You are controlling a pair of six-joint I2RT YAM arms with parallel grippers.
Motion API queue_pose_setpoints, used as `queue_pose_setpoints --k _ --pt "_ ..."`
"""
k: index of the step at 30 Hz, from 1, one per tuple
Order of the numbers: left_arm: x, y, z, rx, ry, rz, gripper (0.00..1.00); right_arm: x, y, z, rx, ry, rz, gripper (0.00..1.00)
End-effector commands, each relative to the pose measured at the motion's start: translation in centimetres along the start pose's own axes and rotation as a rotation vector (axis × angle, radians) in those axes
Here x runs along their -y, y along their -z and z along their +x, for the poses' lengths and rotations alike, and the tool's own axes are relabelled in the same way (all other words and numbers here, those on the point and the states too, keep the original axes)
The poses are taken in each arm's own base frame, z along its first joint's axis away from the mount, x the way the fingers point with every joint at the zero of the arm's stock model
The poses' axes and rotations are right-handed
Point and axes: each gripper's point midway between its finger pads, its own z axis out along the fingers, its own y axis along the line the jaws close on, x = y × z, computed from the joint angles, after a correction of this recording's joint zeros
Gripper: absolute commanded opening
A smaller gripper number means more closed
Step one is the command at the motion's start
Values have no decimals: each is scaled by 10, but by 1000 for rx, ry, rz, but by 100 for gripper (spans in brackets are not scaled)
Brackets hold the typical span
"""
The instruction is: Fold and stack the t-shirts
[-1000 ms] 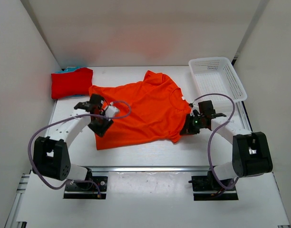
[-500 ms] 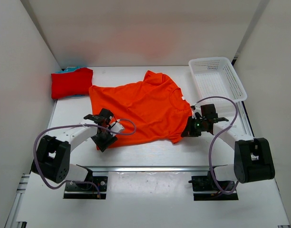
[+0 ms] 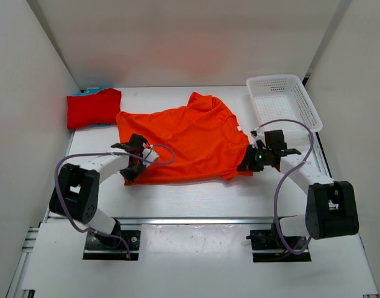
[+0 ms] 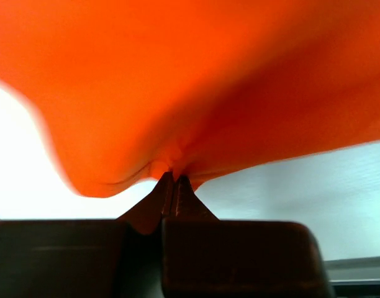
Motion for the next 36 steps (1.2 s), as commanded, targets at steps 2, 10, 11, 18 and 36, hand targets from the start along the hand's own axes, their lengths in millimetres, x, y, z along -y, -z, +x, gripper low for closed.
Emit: queue_pose_setpoints --k 2,10,11,18,36 --pt "-48 24 -28 100 98 -9 0 -16 7 -42 65 84 -29 0" --pt "-61 34 -28 74 61 14 0 -17 -6 -56 28 150 5 0" --pt "-57 32 -27 63 63 23 0 -15 -9 -59 20 158 16 0" --pt "-58 29 -24 35 101 28 3 -19 -16 -84 22 152 -2 0" --pt "-140 11 -123 192 526 202 46 -26 -53 -83 -55 112 -100 0"
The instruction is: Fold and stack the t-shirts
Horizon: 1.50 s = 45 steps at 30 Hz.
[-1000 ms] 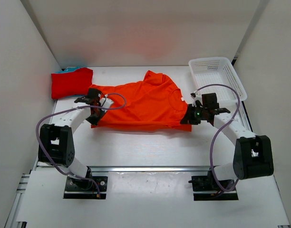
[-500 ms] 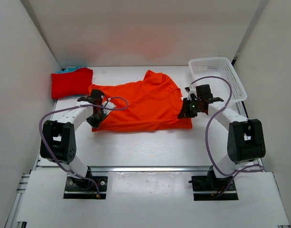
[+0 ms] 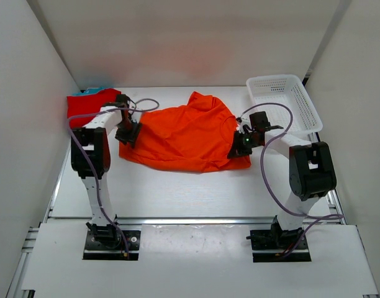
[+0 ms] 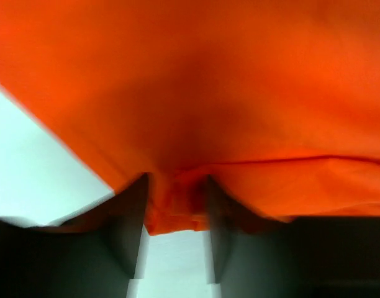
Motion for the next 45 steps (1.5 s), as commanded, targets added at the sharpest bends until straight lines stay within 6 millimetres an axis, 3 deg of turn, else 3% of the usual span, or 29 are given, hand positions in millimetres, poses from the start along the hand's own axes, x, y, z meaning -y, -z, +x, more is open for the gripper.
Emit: queue_pose_setpoints --k 1,2,4,11,14,18,20,23,29,33,38,45 --pt "-11 42 -27 131 175 90 57 -15 4 -30 64 34 -60 0" --pt "-12 50 -29 154 176 90 64 -16 2 -29 56 28 -64 0" --pt "-15 58 -27 167 152 60 65 -16 0 -29 54 20 -72 0" --pt "9 66 22 167 41 -32 64 -16 -3 -25 44 4 -87 0" --pt "22 66 29 167 23 -17 56 -19 -5 -22 39 2 -100 1" --pt "20 55 40 116 45 -19 36 -18 -6 -15 20 -5 -97 0" --pt "17 53 40 113 69 -9 30 -20 -4 -19 32 1 -100 0" --pt "15 47 45 91 72 -17 33 -17 -6 -13 20 -14 -89 0" --pt "10 33 30 109 92 -15 40 -19 -5 -15 20 4 -96 0" --pt "18 30 16 135 114 53 43 -21 -6 -13 11 23 -92 0" --pt "15 23 15 119 117 40 43 -22 -1 -12 20 25 -95 0" --pt "6 34 1 182 87 -37 44 -22 -3 -9 10 27 -95 0"
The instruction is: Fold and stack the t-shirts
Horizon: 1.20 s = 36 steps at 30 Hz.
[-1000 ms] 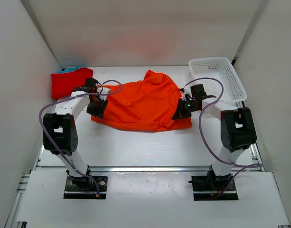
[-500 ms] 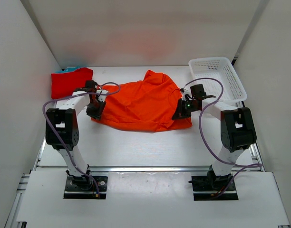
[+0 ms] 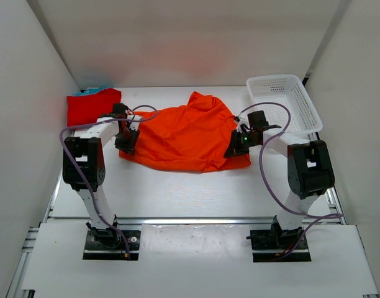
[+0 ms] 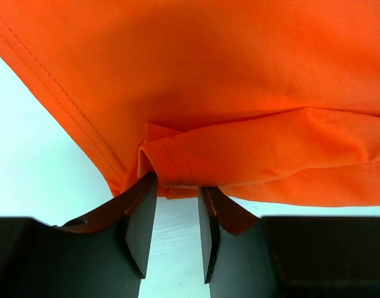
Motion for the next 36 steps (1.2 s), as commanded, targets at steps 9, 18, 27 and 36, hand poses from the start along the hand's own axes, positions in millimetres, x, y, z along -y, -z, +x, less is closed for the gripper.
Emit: queue_pose_setpoints --k 9,18,27,36 --pt "15 8 -25 88 -46 13 40 -9 0 1 -8 38 -23 0" --pt "13 9 -22 82 -41 12 0 -8 2 3 -6 48 -23 1" --pt "4 59 -28 202 -28 81 0 -5 21 5 33 12 -9 0" --pt "21 28 30 14 -174 89 14 -4 19 10 26 21 -15 0"
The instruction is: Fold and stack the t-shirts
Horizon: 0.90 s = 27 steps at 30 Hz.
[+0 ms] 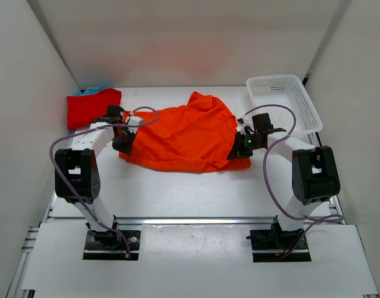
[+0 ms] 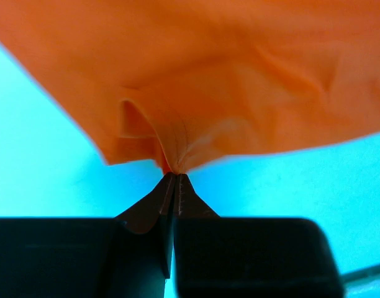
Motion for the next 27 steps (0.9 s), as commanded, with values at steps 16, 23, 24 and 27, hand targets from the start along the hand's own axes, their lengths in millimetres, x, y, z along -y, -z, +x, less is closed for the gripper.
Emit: queue_pose_setpoints --k 16,23,24,27 --pt "10 -1 1 60 -33 -29 52 -14 -7 16 -66 76 -12 0" --pt "14 -20 3 -1 -21 -27 52 -13 -8 16 -68 76 -8 0" --pt "12 -20 5 -15 -16 -40 52 -13 -6 15 -64 79 -8 0" --pt "8 -26 7 -33 7 -32 50 -11 -7 14 -62 76 -4 0"
